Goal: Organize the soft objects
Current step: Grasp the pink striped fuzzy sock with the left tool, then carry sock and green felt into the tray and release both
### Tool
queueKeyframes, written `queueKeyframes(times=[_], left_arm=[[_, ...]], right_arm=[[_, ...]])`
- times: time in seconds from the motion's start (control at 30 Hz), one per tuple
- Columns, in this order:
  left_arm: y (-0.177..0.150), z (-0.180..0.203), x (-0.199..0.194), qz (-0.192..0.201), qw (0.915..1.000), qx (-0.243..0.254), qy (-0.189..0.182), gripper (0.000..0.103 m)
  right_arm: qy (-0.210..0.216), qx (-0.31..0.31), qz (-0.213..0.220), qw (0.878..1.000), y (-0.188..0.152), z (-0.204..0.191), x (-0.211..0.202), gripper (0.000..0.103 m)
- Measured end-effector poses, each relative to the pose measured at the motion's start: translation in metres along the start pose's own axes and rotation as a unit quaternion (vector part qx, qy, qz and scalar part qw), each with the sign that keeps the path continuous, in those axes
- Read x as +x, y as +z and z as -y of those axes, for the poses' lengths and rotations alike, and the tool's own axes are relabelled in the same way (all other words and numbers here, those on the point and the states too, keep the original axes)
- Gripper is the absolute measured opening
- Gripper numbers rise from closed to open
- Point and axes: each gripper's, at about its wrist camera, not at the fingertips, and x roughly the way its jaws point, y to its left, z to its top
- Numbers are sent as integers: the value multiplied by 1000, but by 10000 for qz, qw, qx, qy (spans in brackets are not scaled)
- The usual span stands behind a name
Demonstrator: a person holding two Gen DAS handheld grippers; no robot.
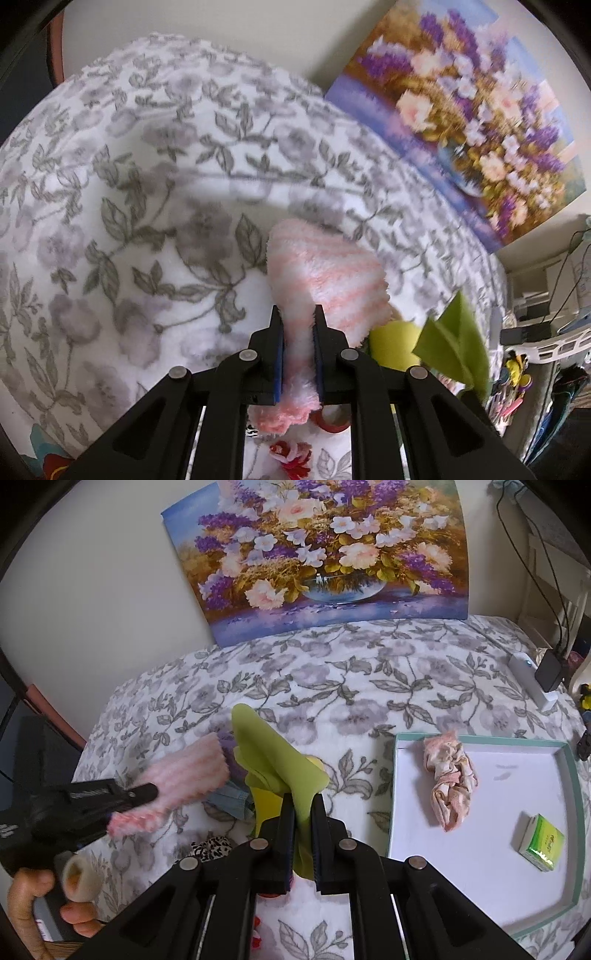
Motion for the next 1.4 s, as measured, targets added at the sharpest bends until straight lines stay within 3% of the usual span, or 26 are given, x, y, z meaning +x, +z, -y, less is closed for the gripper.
queueKeyframes(times=[0.4,0.63,0.83,1.0,1.4], left_arm=[[-3,4,-69,800,9962,63,-324,13],[-12,24,-82,1029,9939,251,-316,13],[-31,62,-73,937,9927,672,-362,13],[-57,101,-59,801,9899,1093,-423,14],[-121,195,-18,270,9740,2167,-598,14]], right_arm=[[65,136,208,9997,2,9,-15,8],[18,292,205,9994,2,25,-21,8],[-212,801,19,9966,0,67,-20,8],[-661,1207,19,9905,-6,114,-29,8],[-1179,2086,9,9709,-30,218,-48,9]])
